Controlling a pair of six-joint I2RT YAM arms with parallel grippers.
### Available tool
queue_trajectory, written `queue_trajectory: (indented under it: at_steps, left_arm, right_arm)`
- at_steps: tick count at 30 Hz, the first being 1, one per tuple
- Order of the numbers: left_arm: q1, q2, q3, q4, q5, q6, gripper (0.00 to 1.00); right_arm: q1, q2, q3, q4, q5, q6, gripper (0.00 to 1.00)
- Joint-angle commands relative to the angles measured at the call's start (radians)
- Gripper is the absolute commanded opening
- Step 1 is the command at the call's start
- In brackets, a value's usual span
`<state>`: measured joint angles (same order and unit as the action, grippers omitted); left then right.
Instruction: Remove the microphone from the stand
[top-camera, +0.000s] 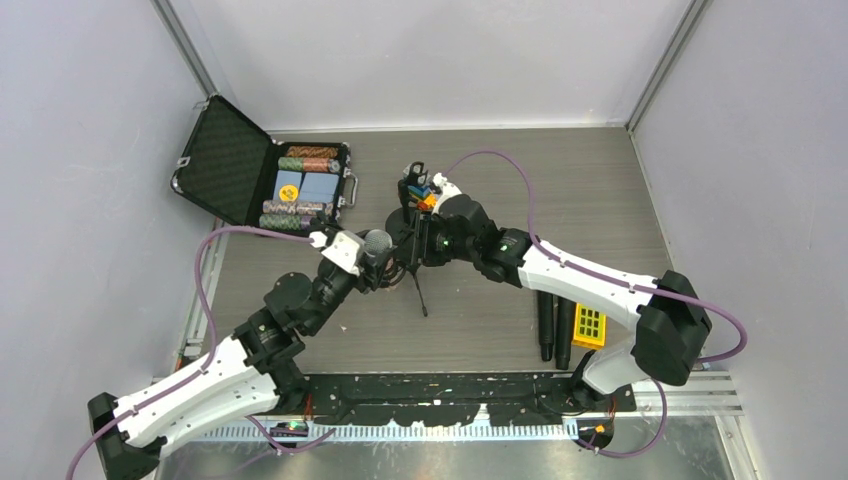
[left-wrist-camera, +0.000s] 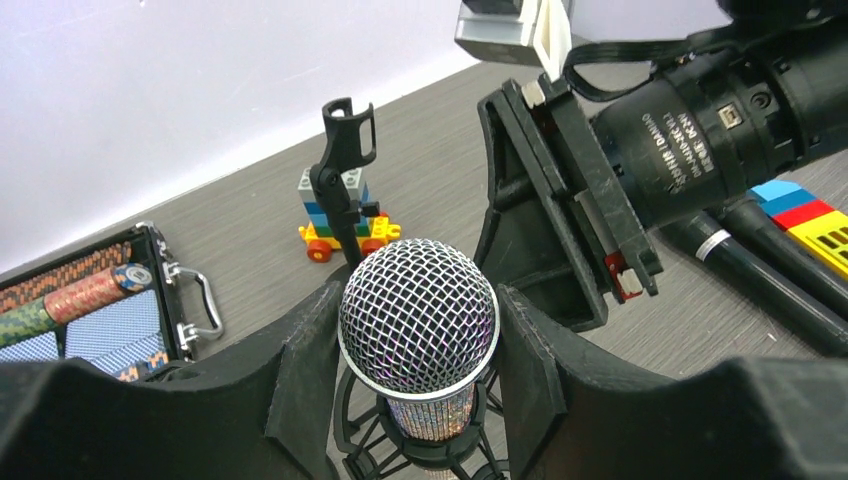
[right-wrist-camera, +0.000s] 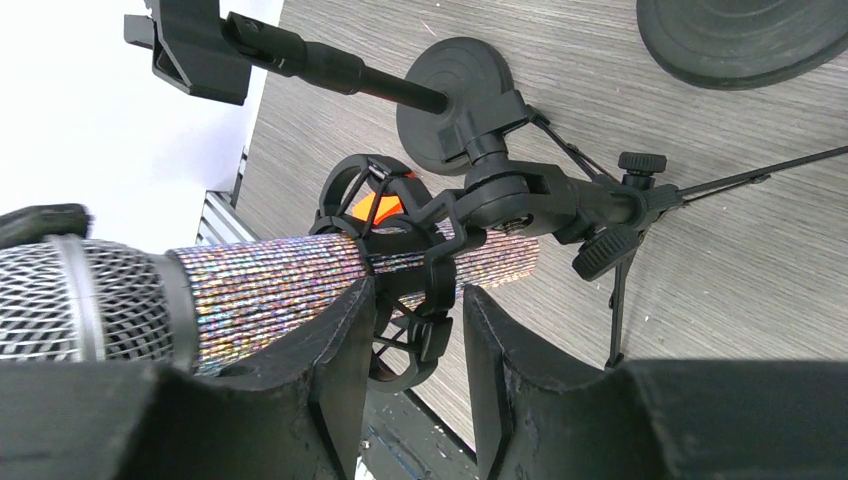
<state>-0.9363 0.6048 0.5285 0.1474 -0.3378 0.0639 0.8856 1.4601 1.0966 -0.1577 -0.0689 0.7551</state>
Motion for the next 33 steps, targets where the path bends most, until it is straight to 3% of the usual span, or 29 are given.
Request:
queue_trajectory:
  at_steps: [1, 9, 15, 22, 33]
  left_arm:
    - [-0.001, -0.026, 0.085, 0.127, -0.013, 0.044, 0.04]
    - [-0.001, -0.074, 0.047, 0.209, 0.010, 0.072, 0.04]
    - [0.000, -0.114, 0.003, 0.299, 0.111, 0.142, 0.06]
    - [-0.001, -0.095, 0.071, 0.249, 0.134, 0.202, 0.06]
    - [-0.001, -0.011, 0.191, 0.139, -0.122, 0.137, 0.03]
  right_arm:
    - [-0.013, 0.039, -0.002, -0.140, 0.018, -0.056, 0.42]
    - [-0.024, 0.036, -0.009, -0.135, 0.032, -0.049, 0.42]
    - [-0.032, 0.019, -0.027, -0.101, 0.041, -0.041, 0.42]
    - [-0.037, 0.003, -0.055, -0.060, 0.035, -0.032, 0.42]
    - [-0.041, 0.013, -0.050, -0.060, 0.020, -0.030, 0.42]
